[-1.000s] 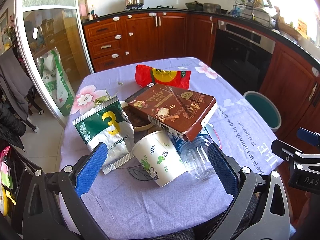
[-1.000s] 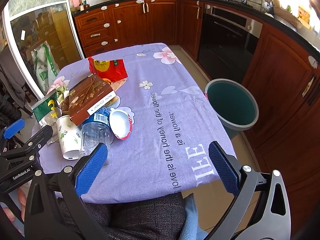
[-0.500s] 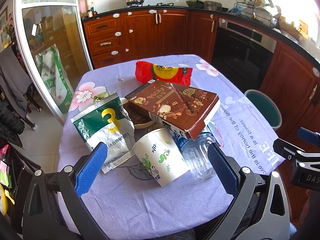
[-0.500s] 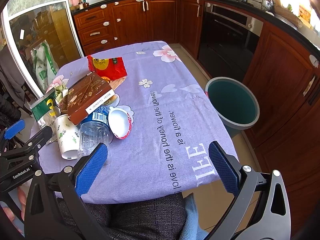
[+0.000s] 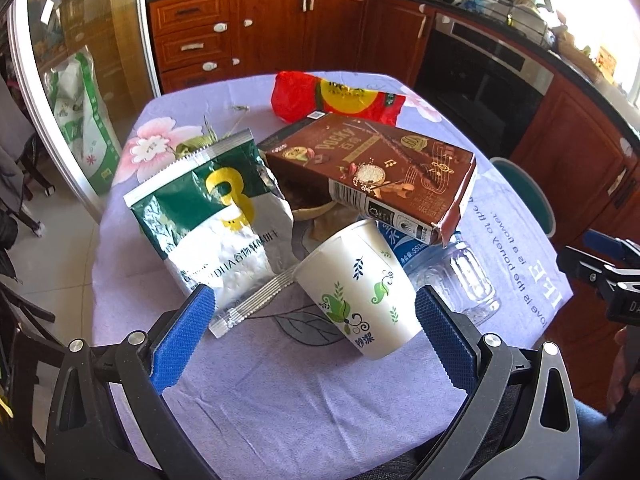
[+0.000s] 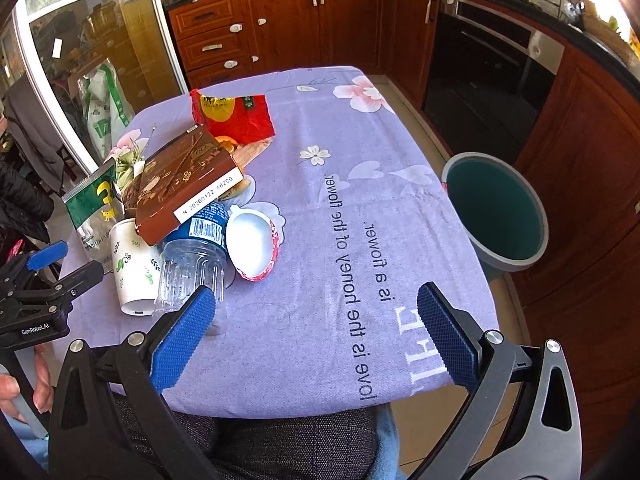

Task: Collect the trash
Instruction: 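Grasp the white paper cup with the left tool while the right tool approaches the Pocky box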

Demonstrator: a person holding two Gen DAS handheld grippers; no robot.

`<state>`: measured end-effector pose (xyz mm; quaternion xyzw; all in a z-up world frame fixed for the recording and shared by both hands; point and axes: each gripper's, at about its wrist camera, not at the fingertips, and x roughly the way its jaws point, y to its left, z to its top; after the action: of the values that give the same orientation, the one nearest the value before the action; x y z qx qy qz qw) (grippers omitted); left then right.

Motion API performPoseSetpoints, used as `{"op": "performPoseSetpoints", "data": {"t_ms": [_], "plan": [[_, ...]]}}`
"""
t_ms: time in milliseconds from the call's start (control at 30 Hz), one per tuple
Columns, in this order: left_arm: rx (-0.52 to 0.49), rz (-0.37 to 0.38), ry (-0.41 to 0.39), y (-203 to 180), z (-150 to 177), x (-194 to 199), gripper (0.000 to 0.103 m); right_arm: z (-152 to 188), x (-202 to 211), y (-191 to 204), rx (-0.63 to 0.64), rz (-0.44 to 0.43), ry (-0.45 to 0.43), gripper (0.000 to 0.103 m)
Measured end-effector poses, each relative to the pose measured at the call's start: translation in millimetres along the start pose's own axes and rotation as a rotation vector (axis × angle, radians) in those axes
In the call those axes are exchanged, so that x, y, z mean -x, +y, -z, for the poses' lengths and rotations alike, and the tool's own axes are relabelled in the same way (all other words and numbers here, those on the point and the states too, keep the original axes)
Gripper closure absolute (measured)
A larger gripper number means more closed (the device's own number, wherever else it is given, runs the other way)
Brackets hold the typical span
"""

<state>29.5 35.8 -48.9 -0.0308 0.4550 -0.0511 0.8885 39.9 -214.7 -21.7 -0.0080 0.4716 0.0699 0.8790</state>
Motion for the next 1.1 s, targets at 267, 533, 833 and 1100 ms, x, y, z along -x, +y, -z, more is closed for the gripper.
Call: {"op": "performPoseSetpoints", "data": {"t_ms": [267, 533, 833, 1100], "plan": [[-0.012, 0.015, 0.074, -18.3, -14.0, -28.9, 0.003, -13.8, -11.9, 8.3, 0.006, -0.003, 0.010, 0.006], [0.014, 0.012, 0.122, -8.7, -6.8, -45.2, 0.003, -26.2, -26.6, 13.1, 0.039, -0.022, 0.028, 0.006], [-0.020, 0.019, 0.141, -3.7, -3.8, -42.3, 0.009, -47.5, -39.1, 28.7, 0.096, -0.045, 0.025, 0.006], [-0.071, 0.081, 0.129, -17.8, -8.3, -34.2, 0.051, -48.7, -42.1, 27.7, 0.100, -0.054, 0.033, 0.006]]}}
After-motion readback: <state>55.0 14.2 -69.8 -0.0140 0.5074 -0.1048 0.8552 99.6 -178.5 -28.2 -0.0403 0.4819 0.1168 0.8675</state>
